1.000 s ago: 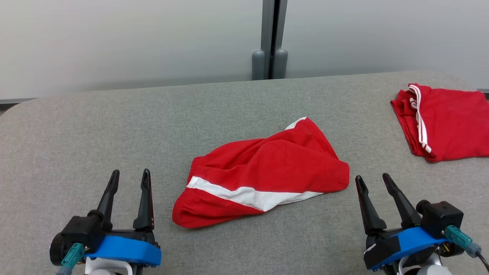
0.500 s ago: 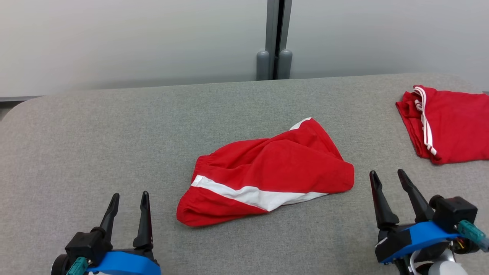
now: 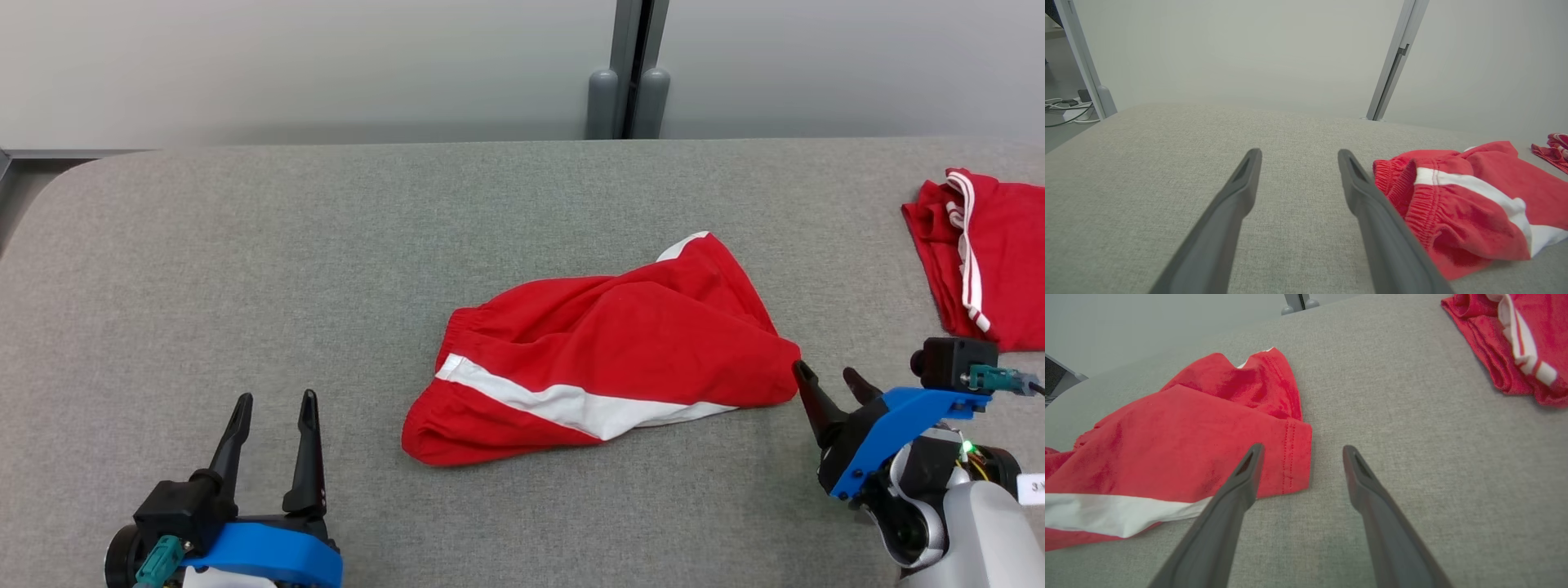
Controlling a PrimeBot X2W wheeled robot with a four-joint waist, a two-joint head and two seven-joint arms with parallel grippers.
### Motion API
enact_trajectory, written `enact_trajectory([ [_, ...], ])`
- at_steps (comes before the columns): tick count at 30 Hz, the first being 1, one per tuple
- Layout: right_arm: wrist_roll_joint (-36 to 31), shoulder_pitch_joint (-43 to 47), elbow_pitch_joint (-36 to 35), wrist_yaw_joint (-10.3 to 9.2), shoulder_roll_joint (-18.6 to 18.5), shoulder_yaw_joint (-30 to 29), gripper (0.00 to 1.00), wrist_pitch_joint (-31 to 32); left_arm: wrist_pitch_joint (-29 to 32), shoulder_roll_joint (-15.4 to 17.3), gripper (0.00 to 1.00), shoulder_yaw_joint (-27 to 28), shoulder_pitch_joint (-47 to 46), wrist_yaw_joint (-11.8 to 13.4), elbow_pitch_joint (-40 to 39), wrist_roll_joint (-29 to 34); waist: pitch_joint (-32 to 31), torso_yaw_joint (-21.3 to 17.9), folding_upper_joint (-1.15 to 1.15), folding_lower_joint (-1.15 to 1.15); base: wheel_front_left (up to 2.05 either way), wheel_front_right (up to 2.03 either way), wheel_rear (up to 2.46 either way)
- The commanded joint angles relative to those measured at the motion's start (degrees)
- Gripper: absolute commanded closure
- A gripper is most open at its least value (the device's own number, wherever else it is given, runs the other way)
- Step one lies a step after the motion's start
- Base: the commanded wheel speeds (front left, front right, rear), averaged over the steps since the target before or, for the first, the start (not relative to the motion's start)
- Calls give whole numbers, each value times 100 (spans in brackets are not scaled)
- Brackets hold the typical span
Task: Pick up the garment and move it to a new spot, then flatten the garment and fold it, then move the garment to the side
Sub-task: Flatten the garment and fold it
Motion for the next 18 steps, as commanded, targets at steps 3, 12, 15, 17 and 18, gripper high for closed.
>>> enact_trajectory([
  [3,4,-277,336,3,-8,-82,0,279,9,28,0,-26,-97,27,-50,-22,69,85,-1,-1,0,0,0],
  [12,108,-675,1127,3,-7,68,0,170,30,42,0,-82,-76,57,-88,-31,75,217,-1,-1,0,0,0],
  [15,163,-751,1321,3,-7,152,0,63,42,46,0,-102,-34,80,-103,-35,65,217,-1,-1,0,0,0],
  [17,217,-810,1449,3,-5,244,0,-35,66,53,0,-113,-16,83,-119,-42,49,211,-1,-1,0,0,0],
  [18,242,-832,1486,3,-6,313,0,-69,75,59,0,-119,-5,86,-128,-46,40,206,-1,-1,0,0,0],
])
